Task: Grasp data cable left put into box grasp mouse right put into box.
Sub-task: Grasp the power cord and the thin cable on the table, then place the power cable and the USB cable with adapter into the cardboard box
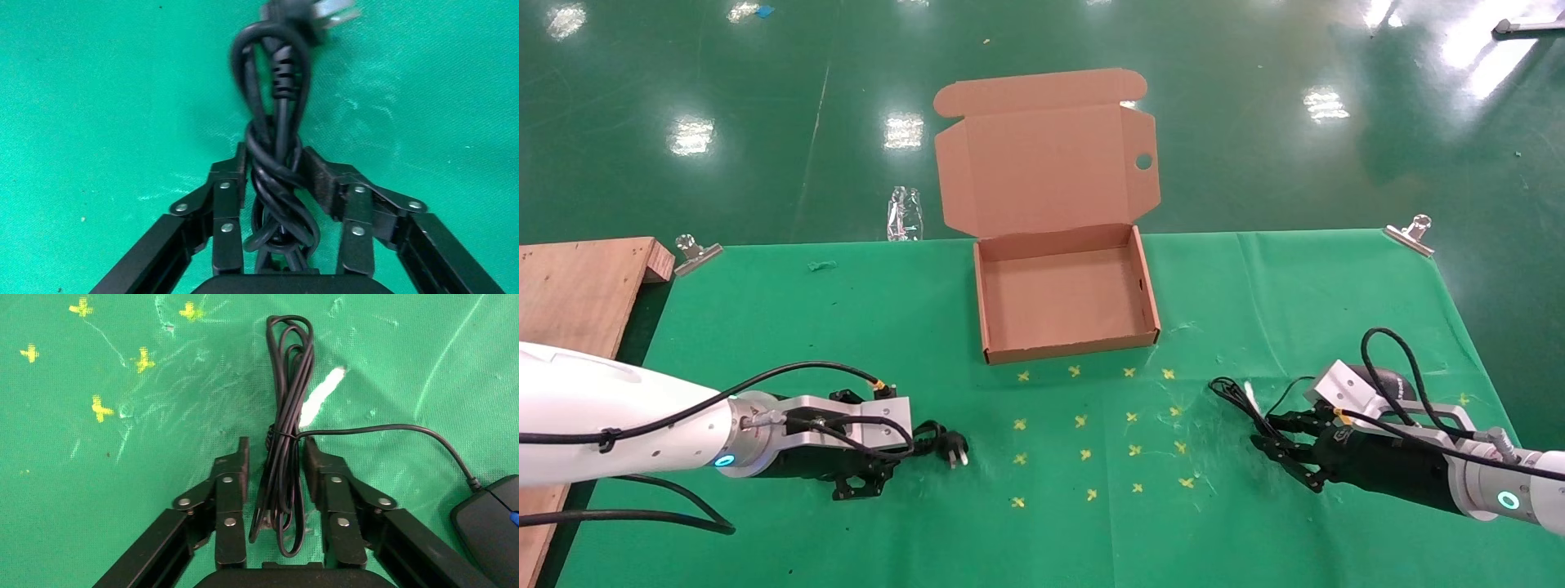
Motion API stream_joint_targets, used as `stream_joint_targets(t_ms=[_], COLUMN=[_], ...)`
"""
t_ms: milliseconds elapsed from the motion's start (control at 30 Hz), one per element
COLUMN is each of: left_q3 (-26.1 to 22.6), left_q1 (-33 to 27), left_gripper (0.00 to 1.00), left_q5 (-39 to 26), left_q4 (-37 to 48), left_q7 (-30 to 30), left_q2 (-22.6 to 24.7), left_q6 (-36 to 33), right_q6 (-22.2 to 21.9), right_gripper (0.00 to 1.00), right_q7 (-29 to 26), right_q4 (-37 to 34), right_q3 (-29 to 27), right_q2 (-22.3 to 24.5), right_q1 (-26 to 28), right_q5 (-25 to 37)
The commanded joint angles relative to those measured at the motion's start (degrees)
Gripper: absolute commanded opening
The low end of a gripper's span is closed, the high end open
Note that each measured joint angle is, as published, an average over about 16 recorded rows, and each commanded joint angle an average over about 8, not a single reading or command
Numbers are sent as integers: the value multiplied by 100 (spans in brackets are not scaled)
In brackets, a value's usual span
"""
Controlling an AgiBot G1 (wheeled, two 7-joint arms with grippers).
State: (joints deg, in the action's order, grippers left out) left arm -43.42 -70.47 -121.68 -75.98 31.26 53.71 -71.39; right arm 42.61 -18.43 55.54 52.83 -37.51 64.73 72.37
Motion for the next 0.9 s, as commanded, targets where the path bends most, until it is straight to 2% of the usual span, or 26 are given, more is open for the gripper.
stream_joint_targets(t_ms=[33, 467, 567, 733, 900], left_q3=[2, 39, 135, 399, 552], left_q1=[-1, -69, -249, -750, -1095], left_gripper=[0, 0, 0, 0, 0], left_q5=[-3, 34, 196, 703, 927], left_q4=[-1, 17, 16, -29, -7], left_q7=[0, -19, -71, -176, -298], left_q2=[0, -28, -97, -105, 386], left_q6=[6, -9, -94, -274, 58], right_q6=[1, 27, 59, -89, -217], right_gripper=[0, 0, 0, 0, 0], right_q7=[-1, 44, 99, 57, -20], right_q4=[1, 130, 480, 1530, 2185], right_q3=[1, -49, -171, -422, -552], right_q2=[1, 88, 344, 1059, 1501], right_q1=[1, 71, 182, 347, 530], right_q5=[2, -21, -89, -102, 94])
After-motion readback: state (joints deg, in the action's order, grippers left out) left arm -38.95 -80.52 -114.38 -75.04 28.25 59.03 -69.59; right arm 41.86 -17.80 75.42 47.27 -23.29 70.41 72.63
